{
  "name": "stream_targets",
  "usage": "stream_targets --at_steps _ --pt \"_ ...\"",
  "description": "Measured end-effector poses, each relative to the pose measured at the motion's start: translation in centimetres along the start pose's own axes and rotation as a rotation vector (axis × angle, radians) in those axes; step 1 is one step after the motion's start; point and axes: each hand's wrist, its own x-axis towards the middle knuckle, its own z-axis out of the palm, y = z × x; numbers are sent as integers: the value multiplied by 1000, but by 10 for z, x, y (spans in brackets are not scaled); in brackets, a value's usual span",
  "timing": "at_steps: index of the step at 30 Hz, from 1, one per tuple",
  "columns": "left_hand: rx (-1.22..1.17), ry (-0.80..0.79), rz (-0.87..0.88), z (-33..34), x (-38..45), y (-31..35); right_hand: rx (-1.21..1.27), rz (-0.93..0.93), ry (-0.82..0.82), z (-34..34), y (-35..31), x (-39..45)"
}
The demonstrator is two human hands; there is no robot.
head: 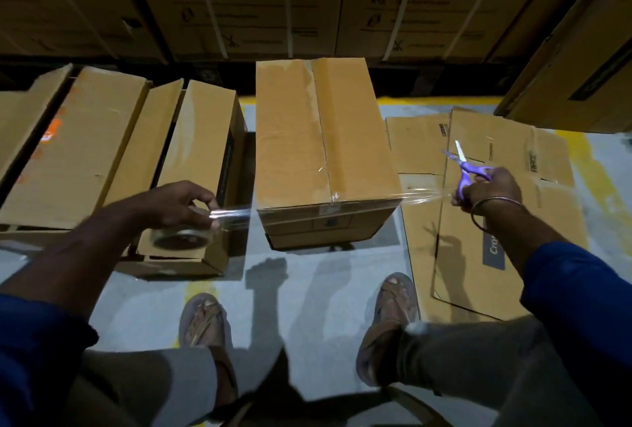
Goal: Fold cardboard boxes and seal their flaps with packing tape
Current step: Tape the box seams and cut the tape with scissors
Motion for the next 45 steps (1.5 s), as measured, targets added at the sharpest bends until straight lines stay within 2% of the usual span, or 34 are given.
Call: stream_targets --at_steps 2,7,15,21,25,29,31,34,37,40,45 --pt "22 33 -17 8 10 -4 -34 37 35 4 11 9" --pt "77 113 -2 11 31 -16 -55 61 8 16 20 31" --pt "118 155 -49 13 52 -29 -71 68 -64 44 14 54" --pt "189 129 -91 20 76 -48 -88 206 -139 87 31 63" --pt "206 126 -83 19 86 -52 22 237 -161 125 45 44" --pt "244 153 -77 21 91 -50 327 414 -205 140 52 41" --pt "247 167 -87 22 92 -51 383 454 -239 137 54 37" --pt "291 152 -106 23 92 -48 308 422 -256 129 63 25" --pt "283 154 -115 20 92 -44 337 371 -134 118 72 23" --pt "257 148 -134 19 88 -41 384 233 -27 104 59 18" --pt "252 150 -135 20 78 -36 570 126 -104 114 27 -78"
